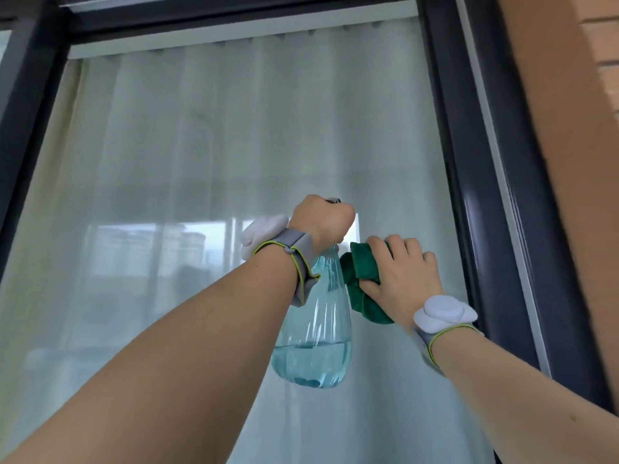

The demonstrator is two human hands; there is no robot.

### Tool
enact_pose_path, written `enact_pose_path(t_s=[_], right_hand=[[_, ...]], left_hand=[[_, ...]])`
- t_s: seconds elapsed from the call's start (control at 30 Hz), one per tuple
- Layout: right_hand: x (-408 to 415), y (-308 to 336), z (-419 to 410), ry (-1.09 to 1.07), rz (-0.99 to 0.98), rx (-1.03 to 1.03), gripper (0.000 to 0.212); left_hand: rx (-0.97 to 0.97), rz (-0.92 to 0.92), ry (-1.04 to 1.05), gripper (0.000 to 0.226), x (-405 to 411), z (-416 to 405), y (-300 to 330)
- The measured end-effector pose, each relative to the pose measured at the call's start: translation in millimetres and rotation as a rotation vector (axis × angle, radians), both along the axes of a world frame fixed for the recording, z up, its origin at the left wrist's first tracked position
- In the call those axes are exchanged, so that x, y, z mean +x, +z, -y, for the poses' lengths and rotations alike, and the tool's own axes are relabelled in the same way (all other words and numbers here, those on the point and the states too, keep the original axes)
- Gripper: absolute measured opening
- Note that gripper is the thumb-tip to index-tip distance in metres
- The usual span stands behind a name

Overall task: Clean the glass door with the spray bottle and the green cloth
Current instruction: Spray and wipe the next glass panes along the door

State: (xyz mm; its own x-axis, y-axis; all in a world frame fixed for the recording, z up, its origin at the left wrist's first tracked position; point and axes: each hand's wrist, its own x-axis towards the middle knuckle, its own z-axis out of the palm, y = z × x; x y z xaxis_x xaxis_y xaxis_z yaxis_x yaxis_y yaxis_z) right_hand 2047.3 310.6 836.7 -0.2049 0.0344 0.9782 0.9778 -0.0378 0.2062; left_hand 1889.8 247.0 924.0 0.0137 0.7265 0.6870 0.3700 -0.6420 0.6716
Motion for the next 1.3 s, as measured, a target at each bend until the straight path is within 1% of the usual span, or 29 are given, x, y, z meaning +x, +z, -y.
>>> enact_pose_path(t_s=[0.07,0.17,0.33,0.47,0.53,0.57,0.67,0.7,0.73,0.83,0.9,0.97,1.03,1.17,1.3], right_hand=[[6,-7,-1,0.023,-0.022,-0.004,0.060],[12,-14,-3,0.067,-0.046,0.014,0.061],[4,-21,-9,0.031,0.025,0.011,0.056],[-11,-13,-14,0.014,0.061,0.024,0.055],[-15,-2,-17,0.014,0.046,0.050,0.052],[-21,6,-20,0.023,0.036,0.065,0.051],[-29,39,-24,0.020,-0.023,0.110,0.047],[-31,52,-26,0.009,-0.048,0.114,0.046],[-30,65,-25,0.000,-0.080,0.116,0.045],[-22,98,-24,-0.011,-0.168,0.106,0.042],[-20,107,-23,-0.005,-0.193,0.118,0.040],[-19,97,-22,-0.003,-0.210,0.128,0.040],[-23,74,-22,-0.008,-0.217,0.122,0.042],[-36,31,-26,-0.058,-0.148,0.113,0.042],[-33,44,-26,-0.080,-0.040,0.115,0.039]], left_hand=[[-0.020,0.012,-0.007,0.023,12,0,-2],[-0.020,-0.040,-0.021,0.008,26,3,-5],[0.004,-0.047,0.015,0.012,27,-1,-5],[0.048,0.015,0.068,0.028,7,-2,3],[0.059,0.044,0.081,0.030,-2,3,9],[0.067,0.049,0.101,0.027,-10,4,11],[0.099,0.040,0.139,0.011,-19,6,18],[0.111,0.040,0.152,0.008,-22,4,20],[0.119,0.041,0.163,0.010,-24,2,22],[0.127,0.065,0.179,0.024,-30,-2,24],[0.139,0.070,0.188,0.021,-35,-1,23],[0.133,0.065,0.193,0.022,-36,-1,21],[0.114,0.040,0.201,0.027,-35,-2,16],[0.099,-0.029,0.234,0.027,-28,-6,11],[0.128,-0.015,0.222,0.028,-24,-3,17]])
